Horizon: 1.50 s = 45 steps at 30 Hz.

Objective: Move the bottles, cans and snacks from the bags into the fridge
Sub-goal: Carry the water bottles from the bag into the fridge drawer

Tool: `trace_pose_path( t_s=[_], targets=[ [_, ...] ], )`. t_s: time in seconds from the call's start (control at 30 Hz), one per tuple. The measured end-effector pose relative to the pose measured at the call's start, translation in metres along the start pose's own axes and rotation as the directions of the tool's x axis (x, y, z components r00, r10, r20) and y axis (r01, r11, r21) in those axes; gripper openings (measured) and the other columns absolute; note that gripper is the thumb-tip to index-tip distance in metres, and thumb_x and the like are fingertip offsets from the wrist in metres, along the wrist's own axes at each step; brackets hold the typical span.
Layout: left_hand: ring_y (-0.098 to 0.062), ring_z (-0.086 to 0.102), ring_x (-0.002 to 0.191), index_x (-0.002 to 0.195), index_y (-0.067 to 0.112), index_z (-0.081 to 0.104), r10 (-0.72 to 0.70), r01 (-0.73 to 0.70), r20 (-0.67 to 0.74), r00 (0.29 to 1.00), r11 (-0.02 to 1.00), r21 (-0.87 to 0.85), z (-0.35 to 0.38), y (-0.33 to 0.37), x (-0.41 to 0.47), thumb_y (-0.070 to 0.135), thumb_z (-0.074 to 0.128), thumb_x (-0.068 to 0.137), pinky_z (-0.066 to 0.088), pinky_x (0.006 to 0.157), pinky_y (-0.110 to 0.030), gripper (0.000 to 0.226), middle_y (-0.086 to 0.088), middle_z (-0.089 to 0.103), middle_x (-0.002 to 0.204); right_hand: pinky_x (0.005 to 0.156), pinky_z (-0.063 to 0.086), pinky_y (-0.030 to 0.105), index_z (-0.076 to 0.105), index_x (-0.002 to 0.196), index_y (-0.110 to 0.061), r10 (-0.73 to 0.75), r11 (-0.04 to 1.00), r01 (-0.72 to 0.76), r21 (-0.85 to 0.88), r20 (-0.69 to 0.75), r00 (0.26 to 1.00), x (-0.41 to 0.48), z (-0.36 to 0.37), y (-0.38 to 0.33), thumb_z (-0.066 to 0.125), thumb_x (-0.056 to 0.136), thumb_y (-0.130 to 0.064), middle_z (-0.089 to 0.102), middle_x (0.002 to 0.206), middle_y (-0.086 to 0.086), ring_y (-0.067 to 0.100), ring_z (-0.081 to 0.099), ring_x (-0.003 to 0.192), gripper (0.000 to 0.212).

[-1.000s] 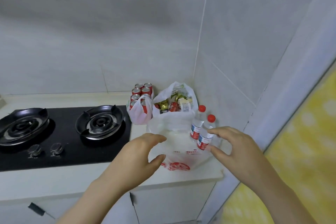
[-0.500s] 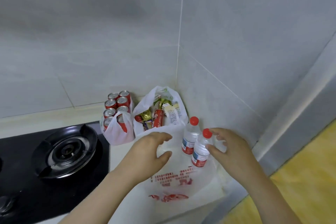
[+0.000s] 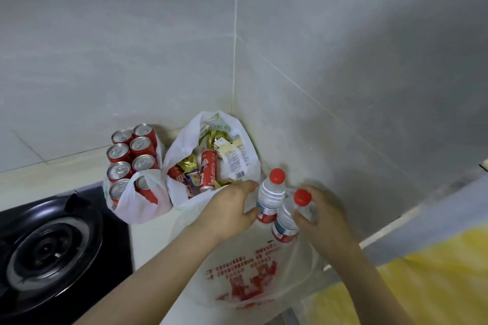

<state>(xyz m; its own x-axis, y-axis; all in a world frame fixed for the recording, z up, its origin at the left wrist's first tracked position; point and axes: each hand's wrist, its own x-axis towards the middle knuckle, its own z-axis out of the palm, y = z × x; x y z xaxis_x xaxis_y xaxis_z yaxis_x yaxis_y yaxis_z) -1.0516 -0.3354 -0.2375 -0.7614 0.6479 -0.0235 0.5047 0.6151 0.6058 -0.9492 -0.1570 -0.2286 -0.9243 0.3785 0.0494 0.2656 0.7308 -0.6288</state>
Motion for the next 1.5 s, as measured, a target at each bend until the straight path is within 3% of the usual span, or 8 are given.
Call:
trace_pose_path(
  t_s=[0.2,0.37,0.5,0.6,0.97,1.13,1.3,1.5],
  targets=[
    [-0.019,0.05,0.124,0.143,0.015,0.038,-0.049,0.046,-0.023,0.999,0.993,-0.106,0.02,0.0,0.032,0.029,0.067,0.086,0.042,0.1,-0.028,0.066,-0.006,0.049,0.139,0.082,0.051,0.031,0.055,0.108,-0.025,0.031,0.978,-0.02,0.209,-0.05,0.998,0.009,0.019,0.02,0.073,0.078,-0.019,0.062,0.105,-0.008,0.01,0.06,0.096,0.036],
    [-0.017,0.055,0.117,0.137,0.016,0.047,-0.105,0.086,-0.069,0.992,0.968,-0.235,0.033,0.0,0.064,0.037,0.072,0.08,0.047,0.098,-0.037,0.065,-0.004,0.057,0.129,0.064,0.039,0.012,0.048,0.089,-0.024,0.077,0.942,-0.054,0.33,-0.055,0.996,0.014,0.033,0.028,0.071,0.07,-0.005,0.054,0.089,0.002,0.008,0.053,0.076,0.036],
    [-0.012,0.061,0.096,0.104,0.018,0.067,-0.104,0.074,-0.074,0.992,0.942,-0.327,0.044,0.001,0.081,0.03,0.074,0.077,0.05,0.086,-0.032,0.031,0.004,0.068,0.102,0.063,0.042,0.029,0.043,0.083,-0.019,0.172,0.906,-0.141,0.398,-0.043,0.984,0.014,0.043,0.036,0.065,0.061,-0.022,0.051,0.08,0.004,0.022,0.05,0.071,0.031],
    [-0.01,0.057,0.073,0.084,0.019,0.065,-0.116,0.074,-0.088,0.989,0.922,-0.379,0.052,0.002,0.085,0.024,0.071,0.074,0.046,0.068,-0.025,0.013,0.004,0.064,0.079,0.058,0.042,0.024,0.043,0.082,-0.02,0.209,0.882,-0.173,0.439,-0.035,0.977,0.01,0.047,0.039,0.064,0.062,-0.025,0.053,0.08,0.005,0.021,0.051,0.071,0.03],
    [-0.003,0.062,0.073,0.076,0.019,0.07,-0.281,0.1,-0.24,0.929,0.815,-0.57,0.072,-0.001,0.062,0.018,0.073,0.081,0.049,0.069,-0.016,0.006,0.006,0.07,0.075,0.069,0.047,0.015,0.064,0.077,-0.024,0.192,0.869,-0.089,0.487,-0.165,0.968,0.008,0.051,0.047,0.067,0.076,-0.03,0.066,0.076,-0.012,0.005,0.063,0.073,0.007],
    [-0.009,0.063,0.076,0.075,0.016,0.069,-0.387,0.109,-0.293,0.875,0.745,-0.658,0.063,-0.001,0.042,0.013,0.074,0.08,0.05,0.073,-0.02,0.008,0.004,0.07,0.077,0.056,0.041,0.013,0.053,0.064,-0.017,0.182,0.877,-0.059,0.478,-0.216,0.959,0.012,0.051,0.039,0.071,0.085,-0.016,0.054,0.059,-0.005,0.005,0.049,0.053,0.028],
    [-0.002,0.061,0.073,0.067,0.016,0.067,-0.411,0.079,-0.399,0.82,0.771,-0.632,0.036,0.007,0.017,0.015,0.076,0.079,0.042,0.066,-0.005,0.014,0.007,0.069,0.071,0.052,0.04,0.011,0.05,0.058,-0.019,0.106,0.879,0.032,0.475,-0.261,0.959,0.014,0.036,0.015,0.069,0.085,-0.012,0.05,0.051,-0.006,0.006,0.048,0.048,0.034],
    [-0.014,0.063,0.067,0.062,0.011,0.066,-0.375,-0.053,-0.541,0.752,0.785,-0.618,-0.016,0.015,-0.012,0.016,0.077,0.079,0.047,0.066,-0.017,0.021,0.002,0.068,0.063,0.054,0.04,0.015,0.054,0.059,-0.004,-0.003,0.843,0.156,0.514,-0.287,0.958,0.024,0.011,-0.038,0.07,0.085,-0.015,0.055,0.055,0.011,0.02,0.05,0.052,0.033]
  ],
)
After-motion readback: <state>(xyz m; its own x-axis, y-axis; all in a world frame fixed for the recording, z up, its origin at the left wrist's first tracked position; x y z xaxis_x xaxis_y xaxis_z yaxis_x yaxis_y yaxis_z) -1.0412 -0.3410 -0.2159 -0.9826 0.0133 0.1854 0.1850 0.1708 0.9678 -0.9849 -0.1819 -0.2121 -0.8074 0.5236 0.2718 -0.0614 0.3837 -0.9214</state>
